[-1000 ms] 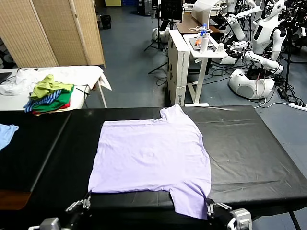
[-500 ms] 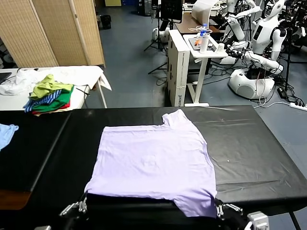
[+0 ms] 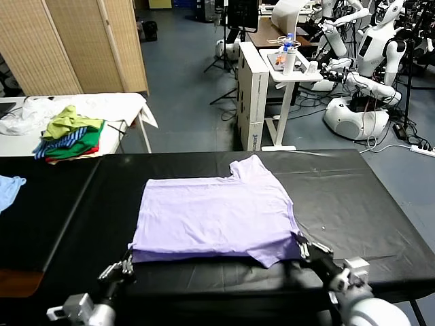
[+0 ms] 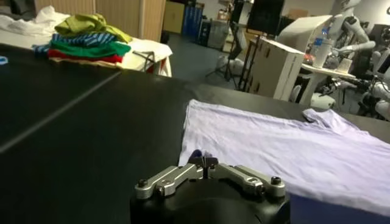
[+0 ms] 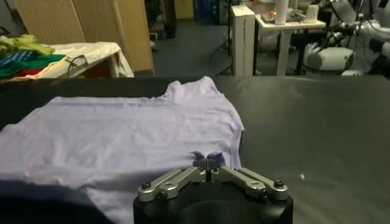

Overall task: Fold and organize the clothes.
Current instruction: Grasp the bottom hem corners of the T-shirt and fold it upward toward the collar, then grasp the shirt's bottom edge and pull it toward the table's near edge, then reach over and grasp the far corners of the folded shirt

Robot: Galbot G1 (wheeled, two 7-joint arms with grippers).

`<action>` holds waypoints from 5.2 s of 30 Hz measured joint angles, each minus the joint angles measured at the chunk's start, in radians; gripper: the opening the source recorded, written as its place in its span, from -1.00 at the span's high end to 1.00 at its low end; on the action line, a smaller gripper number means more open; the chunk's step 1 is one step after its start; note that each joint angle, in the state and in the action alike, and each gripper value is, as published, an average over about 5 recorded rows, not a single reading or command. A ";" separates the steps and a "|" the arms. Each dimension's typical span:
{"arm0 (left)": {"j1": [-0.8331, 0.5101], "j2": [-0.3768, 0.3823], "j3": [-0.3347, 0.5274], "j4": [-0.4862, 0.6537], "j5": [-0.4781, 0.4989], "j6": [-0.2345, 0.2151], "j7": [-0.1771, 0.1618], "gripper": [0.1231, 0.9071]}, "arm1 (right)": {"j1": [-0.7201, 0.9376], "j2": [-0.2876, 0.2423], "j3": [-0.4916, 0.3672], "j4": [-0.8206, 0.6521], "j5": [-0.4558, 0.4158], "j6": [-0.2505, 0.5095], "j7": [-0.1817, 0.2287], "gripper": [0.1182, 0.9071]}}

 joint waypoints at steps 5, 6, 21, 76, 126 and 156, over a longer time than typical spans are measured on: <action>-0.052 0.034 0.009 0.044 0.001 0.000 0.000 0.94 | 0.048 0.008 -0.027 -0.052 -0.018 0.008 0.001 0.95; -0.062 0.040 0.012 0.053 0.002 0.000 0.000 0.94 | 0.053 0.009 -0.029 -0.059 -0.020 0.010 0.002 0.95; -0.135 0.081 0.016 0.135 0.001 0.017 -0.001 0.89 | 0.051 0.023 -0.021 -0.065 -0.020 0.001 -0.025 0.50; 0.153 0.043 -0.036 -0.023 0.063 0.050 -0.006 0.94 | -0.421 -0.076 0.277 0.232 0.005 -0.106 -0.065 0.95; -0.302 0.354 -0.045 0.103 -0.506 0.286 -0.110 -1.00 | 0.480 -0.096 -0.182 -0.211 0.231 -0.235 0.110 -1.00; -0.715 0.419 0.208 0.563 -0.453 0.312 -0.022 -0.99 | 0.731 0.051 -0.372 -0.579 0.171 -0.239 0.056 -0.87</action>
